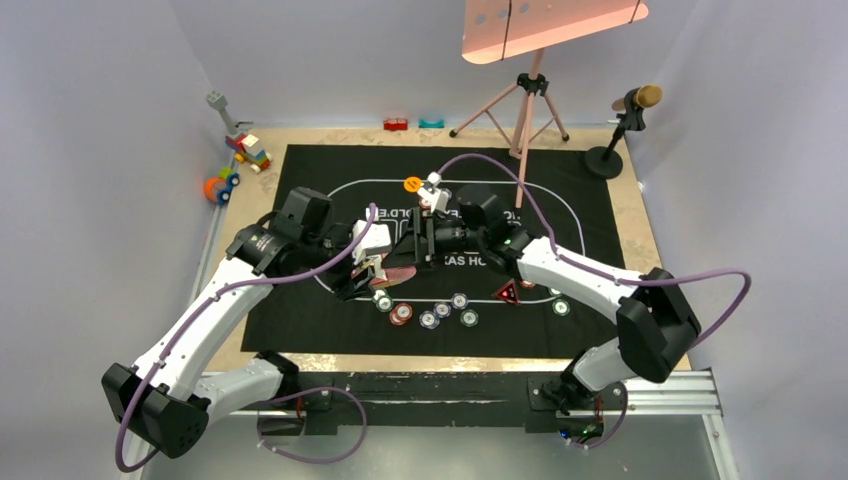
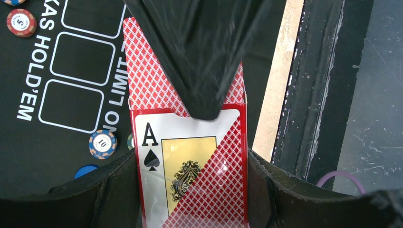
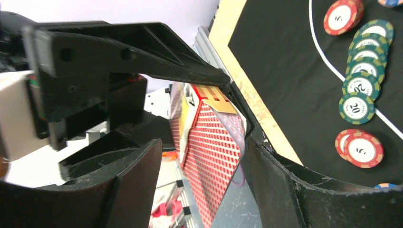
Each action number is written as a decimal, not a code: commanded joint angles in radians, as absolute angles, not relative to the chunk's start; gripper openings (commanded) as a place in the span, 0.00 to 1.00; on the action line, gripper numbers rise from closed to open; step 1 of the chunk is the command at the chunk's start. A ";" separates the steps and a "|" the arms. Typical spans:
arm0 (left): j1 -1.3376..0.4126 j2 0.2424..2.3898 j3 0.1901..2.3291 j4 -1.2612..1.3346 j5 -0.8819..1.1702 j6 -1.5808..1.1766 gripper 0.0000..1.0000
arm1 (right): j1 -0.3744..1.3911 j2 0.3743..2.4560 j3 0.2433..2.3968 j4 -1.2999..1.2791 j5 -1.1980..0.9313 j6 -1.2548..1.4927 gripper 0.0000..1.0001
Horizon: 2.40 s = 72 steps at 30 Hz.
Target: Distribute texas hold em gaming equipment
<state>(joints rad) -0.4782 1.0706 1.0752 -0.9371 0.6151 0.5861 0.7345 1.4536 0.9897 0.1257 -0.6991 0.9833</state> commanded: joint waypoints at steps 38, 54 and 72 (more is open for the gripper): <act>-0.471 1.034 1.130 -0.881 0.693 0.513 0.36 | 0.646 1.375 0.890 0.083 -0.713 0.956 0.44; -0.468 1.039 1.132 -0.840 0.691 0.463 0.33 | 0.680 1.403 0.838 0.500 -0.794 1.194 0.71; -0.469 1.061 1.148 -0.940 0.622 0.507 0.51 | 0.772 1.501 0.885 0.613 -0.755 1.266 0.23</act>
<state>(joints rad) -0.4721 1.0618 1.0927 -0.9039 0.6178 0.4812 0.7612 1.5143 0.8471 0.5266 -0.7689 1.2583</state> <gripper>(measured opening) 0.707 0.299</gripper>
